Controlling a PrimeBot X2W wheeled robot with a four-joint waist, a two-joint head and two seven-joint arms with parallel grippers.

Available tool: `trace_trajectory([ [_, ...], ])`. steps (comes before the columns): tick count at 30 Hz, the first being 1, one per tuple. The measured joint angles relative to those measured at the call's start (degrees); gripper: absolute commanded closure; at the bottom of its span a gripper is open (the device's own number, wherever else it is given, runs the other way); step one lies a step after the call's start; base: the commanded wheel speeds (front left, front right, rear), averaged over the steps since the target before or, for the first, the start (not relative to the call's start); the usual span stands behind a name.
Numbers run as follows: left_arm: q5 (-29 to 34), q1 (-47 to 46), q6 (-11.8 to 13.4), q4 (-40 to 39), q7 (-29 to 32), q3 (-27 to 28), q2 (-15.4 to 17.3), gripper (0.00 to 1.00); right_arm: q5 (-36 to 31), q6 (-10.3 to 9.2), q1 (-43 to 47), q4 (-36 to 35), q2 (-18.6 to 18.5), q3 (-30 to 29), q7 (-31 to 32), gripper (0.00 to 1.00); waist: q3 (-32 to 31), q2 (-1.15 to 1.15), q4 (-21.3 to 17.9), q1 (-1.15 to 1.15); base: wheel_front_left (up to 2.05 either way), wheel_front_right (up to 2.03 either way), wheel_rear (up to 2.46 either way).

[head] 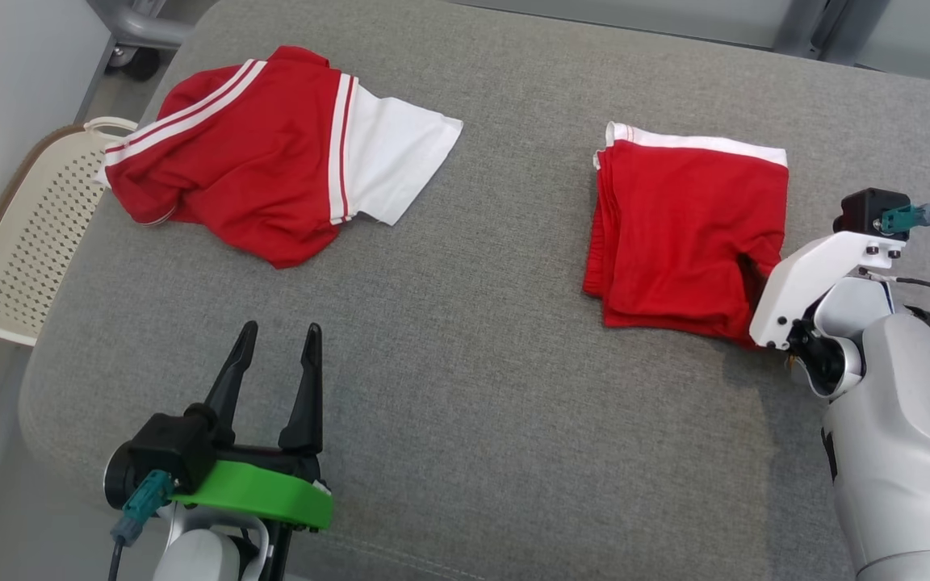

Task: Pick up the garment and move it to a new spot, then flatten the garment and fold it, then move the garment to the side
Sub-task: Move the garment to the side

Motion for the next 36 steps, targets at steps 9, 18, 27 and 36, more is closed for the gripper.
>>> trace_trajectory([
  [9, 0.08, 0.02, 0.00, 0.05, -0.01, 0.65, -0.05, 0.00, -1.25, 0.07, -1.35, 2.48, 0.27, 0.58, -1.05, 1.00, -0.34, 0.00, -0.58, 0.00, 0.00, 0.00, 0.00],
  [18, 0.37, 0.05, 0.00, -1.38, 0.00, 1.66, -0.08, 0.00, -4.69, 0.07, -0.25, -0.34, -0.65, 5.15, 0.68, 1.00, -0.78, 0.00, -4.88, 0.00, 0.00, 0.00, 0.00],
  [27, 1.22, -1.06, 0.00, -3.63, 0.00, 2.25, 0.51, 0.00, -5.01, 0.05, 1.10, -6.22, -8.77, 11.43, 4.24, 1.00, -0.09, 0.00, -12.17, 0.00, 0.00, 0.00, 0.00],
  [36, 1.32, -4.40, 0.00, -6.78, -0.01, -0.47, 3.03, 0.00, -5.57, 0.05, 0.07, -8.20, -18.47, 14.66, 4.14, 1.00, 3.73, 0.00, -18.71, 0.00, 0.00, 0.00, 0.00],
])
